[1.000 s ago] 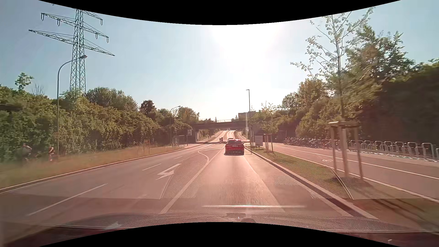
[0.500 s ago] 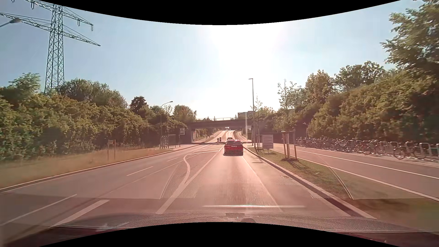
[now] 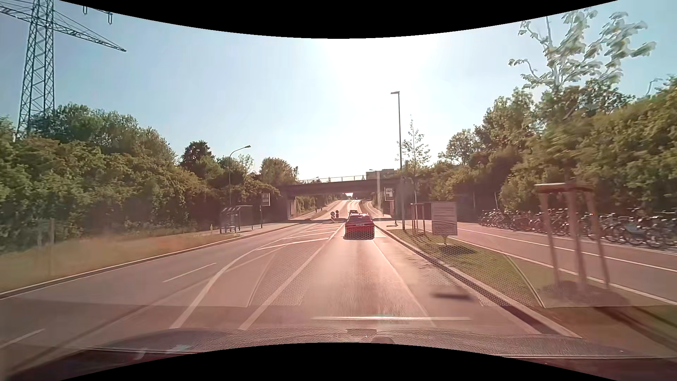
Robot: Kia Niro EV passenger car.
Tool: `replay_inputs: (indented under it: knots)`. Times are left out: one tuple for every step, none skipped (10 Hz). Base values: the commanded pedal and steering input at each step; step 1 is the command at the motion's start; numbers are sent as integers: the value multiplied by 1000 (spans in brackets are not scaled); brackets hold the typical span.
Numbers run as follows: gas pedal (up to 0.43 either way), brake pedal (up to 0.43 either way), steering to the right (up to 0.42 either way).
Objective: Follow the waypoints while adhering to traffic rules and regulations
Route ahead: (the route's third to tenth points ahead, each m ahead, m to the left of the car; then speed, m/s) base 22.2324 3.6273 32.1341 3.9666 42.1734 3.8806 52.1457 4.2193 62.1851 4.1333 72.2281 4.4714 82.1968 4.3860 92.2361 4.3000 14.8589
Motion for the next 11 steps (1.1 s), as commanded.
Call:
replay_inputs:
  knots:
    - [169,6,-2]
    - [169,6,-2]
    - [157,6,-2]
    - [157,6,-2]
    - [138,6,-2]
    - [130,6,-1]
    - [118,0,-2]
    - [87,6,-2]
    - [87,6,-1]
    - [87,6,-1]
    - [87,6,-2]
